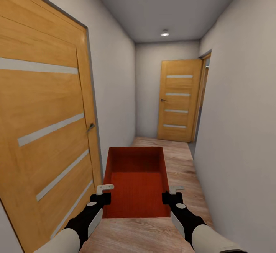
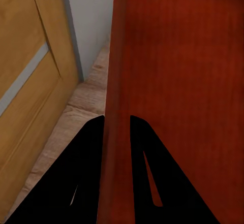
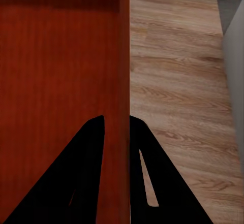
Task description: Move the two storage containers from the living room to the garage. In the garage, place one container on the floor and stack the other container on top of it (either order is fine).
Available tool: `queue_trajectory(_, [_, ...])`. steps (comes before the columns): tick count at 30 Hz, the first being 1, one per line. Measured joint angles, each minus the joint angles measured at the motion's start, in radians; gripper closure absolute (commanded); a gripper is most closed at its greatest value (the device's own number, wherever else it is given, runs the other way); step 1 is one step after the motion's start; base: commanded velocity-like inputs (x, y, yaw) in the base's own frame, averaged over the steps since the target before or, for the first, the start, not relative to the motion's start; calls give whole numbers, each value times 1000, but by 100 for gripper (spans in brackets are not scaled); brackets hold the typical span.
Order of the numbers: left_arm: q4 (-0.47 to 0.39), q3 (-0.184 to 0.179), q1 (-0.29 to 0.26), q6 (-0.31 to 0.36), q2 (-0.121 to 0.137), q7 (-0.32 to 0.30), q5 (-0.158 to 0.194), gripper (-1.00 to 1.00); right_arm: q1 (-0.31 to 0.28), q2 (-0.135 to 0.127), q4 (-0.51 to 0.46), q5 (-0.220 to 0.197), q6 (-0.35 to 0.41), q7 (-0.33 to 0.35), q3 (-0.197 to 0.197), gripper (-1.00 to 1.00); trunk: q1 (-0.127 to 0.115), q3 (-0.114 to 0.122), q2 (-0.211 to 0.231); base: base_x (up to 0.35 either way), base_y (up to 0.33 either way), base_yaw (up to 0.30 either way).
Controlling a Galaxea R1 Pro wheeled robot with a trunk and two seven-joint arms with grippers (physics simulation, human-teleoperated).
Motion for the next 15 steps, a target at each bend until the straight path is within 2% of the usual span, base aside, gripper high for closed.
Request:
queue_trajectory(10, [0,-1,0,0,0,0,1,100,0,0,0,4,0,1,-3,100,0,0,0,321,0,0])
queue_trajectory(11, [-4,19,0,5,0,-4,-24,100,0,0,-1,-36,-1,-9,38,100,0,0,0,321,0,0])
queue_trajectory(15, [-6,19,0,6,0,-3,-25,100,0,0,-1,-38,-1,-10,39,100,0,0,0,321,0,0])
